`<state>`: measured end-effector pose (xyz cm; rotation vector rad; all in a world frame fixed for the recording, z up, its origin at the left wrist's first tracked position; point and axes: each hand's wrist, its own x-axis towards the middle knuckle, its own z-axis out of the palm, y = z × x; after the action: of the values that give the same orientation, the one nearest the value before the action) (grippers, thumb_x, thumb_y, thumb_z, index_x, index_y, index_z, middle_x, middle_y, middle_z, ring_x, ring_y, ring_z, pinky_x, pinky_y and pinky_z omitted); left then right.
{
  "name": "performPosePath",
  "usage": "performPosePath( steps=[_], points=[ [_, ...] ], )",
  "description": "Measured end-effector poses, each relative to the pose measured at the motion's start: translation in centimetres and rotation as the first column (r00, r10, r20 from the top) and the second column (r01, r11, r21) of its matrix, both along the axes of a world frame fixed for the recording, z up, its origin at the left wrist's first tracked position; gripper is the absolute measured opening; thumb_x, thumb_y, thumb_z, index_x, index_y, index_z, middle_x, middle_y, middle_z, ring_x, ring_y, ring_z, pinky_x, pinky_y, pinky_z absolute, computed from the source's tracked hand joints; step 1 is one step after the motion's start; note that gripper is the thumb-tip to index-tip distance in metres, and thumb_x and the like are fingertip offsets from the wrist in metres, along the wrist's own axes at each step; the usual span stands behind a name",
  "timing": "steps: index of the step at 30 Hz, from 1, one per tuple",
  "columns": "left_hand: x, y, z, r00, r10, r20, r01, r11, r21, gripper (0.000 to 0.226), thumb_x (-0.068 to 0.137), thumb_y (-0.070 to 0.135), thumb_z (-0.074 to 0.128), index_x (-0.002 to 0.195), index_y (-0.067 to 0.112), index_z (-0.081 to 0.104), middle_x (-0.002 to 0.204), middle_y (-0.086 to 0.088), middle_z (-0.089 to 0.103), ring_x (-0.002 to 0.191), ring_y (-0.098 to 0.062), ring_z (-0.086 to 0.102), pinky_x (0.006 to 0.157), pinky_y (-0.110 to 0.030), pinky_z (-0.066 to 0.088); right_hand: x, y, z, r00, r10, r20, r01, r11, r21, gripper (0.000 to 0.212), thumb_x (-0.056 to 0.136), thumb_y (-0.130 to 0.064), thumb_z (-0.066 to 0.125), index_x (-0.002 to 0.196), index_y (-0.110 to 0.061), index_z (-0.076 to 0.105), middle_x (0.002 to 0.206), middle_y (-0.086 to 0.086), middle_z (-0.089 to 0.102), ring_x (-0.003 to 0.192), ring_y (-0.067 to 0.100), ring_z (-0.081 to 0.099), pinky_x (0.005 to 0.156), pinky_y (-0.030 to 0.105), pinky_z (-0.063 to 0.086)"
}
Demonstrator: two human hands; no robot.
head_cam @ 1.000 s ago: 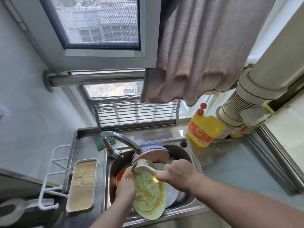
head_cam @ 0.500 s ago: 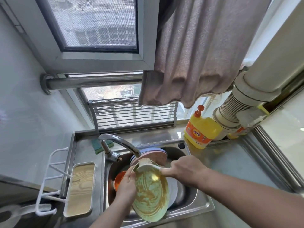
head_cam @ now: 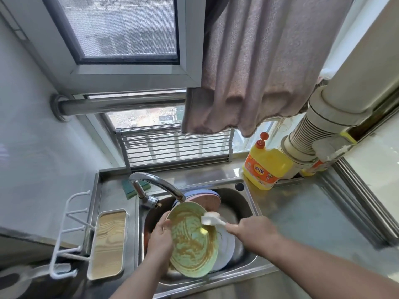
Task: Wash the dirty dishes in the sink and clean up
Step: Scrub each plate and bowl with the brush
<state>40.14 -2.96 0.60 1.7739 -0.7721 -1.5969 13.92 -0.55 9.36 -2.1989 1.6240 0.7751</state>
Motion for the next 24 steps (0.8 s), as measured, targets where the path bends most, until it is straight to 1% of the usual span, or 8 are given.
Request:
performPosePath(
  steps=[3, 6, 11, 13, 16, 19, 21, 24],
  points=[
    [0.8, -0.6, 0.0, 0.991, 0.13, -0.044, -0.131, 0.991, -0.027, 0.034, 0.108, 0.05, 0.041, 0.135, 0.046, 0.061, 0.121, -0.006, 0.073, 0.104, -0.026, 0.073, 0.071, -0.041, 0.064, 0.8, 4.1, -1.7, 0.985, -0.153, 0.085, 0.145, 0.985, 0.099, 0.062, 0.096, -0.007, 0.043, 0.143, -0.044, 0.028, 0.109, 0.016, 0.064, 0.099, 0.04, 0.065, 0.068, 0.039, 0.041],
    [0.6, -0.4, -0.2, 0.975, 0.2, -0.098, -0.205, 0.978, -0.043, 0.038, 0.112, 0.039, 0.038, 0.146, 0.036, 0.055, 0.123, -0.009, 0.071, 0.102, -0.025, 0.072, 0.066, -0.036, 0.064, 2.5, 6.9, -3.0, 0.914, -0.302, 0.271, 0.247, 0.944, 0.218, 0.037, 0.102, -0.03, 0.038, 0.133, -0.048, 0.031, 0.116, 0.019, 0.065, 0.107, 0.04, 0.066, 0.078, 0.038, 0.042],
    [-0.6, 1.5, -1.1, 0.977, 0.193, -0.086, -0.194, 0.981, -0.004, 0.028, 0.108, 0.05, 0.041, 0.119, 0.062, 0.063, 0.128, -0.006, 0.07, 0.113, -0.031, 0.07, 0.095, -0.057, 0.059, 6.1, 7.7, -3.1, 0.714, -0.445, 0.54, 0.369, 0.895, 0.249, 0.029, 0.103, -0.051, 0.044, 0.132, -0.049, 0.044, 0.115, 0.012, 0.069, 0.109, 0.035, 0.066, 0.084, 0.038, 0.051],
    [-1.4, 2.0, -1.1, 0.955, 0.252, -0.157, -0.245, 0.968, 0.06, 0.03, 0.11, 0.047, 0.038, 0.119, 0.056, 0.065, 0.127, -0.008, 0.071, 0.113, -0.034, 0.07, 0.09, -0.056, 0.061, 6.5, 6.3, -3.2, 0.637, -0.502, 0.585, 0.446, 0.859, 0.251, 0.029, 0.105, -0.052, 0.042, 0.132, -0.047, 0.049, 0.115, 0.007, 0.072, 0.11, 0.03, 0.064, 0.085, 0.036, 0.048],
    [-2.5, 2.6, -0.1, 0.942, 0.249, -0.226, -0.237, 0.968, 0.08, 0.036, 0.111, 0.043, 0.036, 0.14, 0.041, 0.058, 0.129, -0.006, 0.069, 0.109, -0.027, 0.07, 0.063, -0.035, 0.063, 5.3, 3.8, -4.1, 0.512, -0.63, 0.584, 0.629, 0.738, 0.244, 0.028, 0.106, -0.048, 0.039, 0.131, -0.043, 0.051, 0.117, 0.008, 0.073, 0.11, 0.033, 0.065, 0.086, 0.036, 0.048],
    [-2.9, 2.6, 0.0, 0.936, 0.242, -0.255, -0.236, 0.97, 0.055, 0.039, 0.11, 0.043, 0.04, 0.146, 0.039, 0.053, 0.129, -0.007, 0.07, 0.106, -0.024, 0.071, 0.058, -0.03, 0.061, 4.4, 2.8, -5.2, 0.327, -0.73, 0.6, 0.744, 0.59, 0.312, 0.023, 0.107, -0.035, 0.044, 0.126, -0.037, 0.058, 0.119, 0.002, 0.073, 0.108, 0.026, 0.066, 0.091, 0.034, 0.05],
    [-3.1, 2.2, 0.1, 0.93, 0.24, -0.277, -0.231, 0.971, 0.067, 0.038, 0.11, 0.045, 0.039, 0.144, 0.04, 0.054, 0.129, -0.009, 0.071, 0.106, -0.029, 0.073, 0.066, -0.039, 0.064, 5.7, 3.7, -5.0, 0.299, -0.723, 0.623, 0.702, 0.609, 0.37, 0.023, 0.107, -0.038, 0.045, 0.125, -0.039, 0.059, 0.114, -0.002, 0.073, 0.103, 0.02, 0.066, 0.093, 0.033, 0.051],
    [-3.2, 1.0, 0.6, 0.909, 0.304, -0.286, -0.279, 0.952, 0.127, 0.036, 0.11, 0.05, 0.035, 0.142, 0.043, 0.049, 0.126, -0.009, 0.068, 0.109, -0.037, 0.07, 0.085, -0.058, 0.061, 8.0, 5.6, -3.7, 0.385, -0.687, 0.616, 0.613, 0.689, 0.386, 0.028, 0.107, -0.048, 0.039, 0.125, -0.039, 0.059, 0.115, -0.003, 0.072, 0.11, 0.02, 0.064, 0.092, 0.033, 0.047]
  ],
)
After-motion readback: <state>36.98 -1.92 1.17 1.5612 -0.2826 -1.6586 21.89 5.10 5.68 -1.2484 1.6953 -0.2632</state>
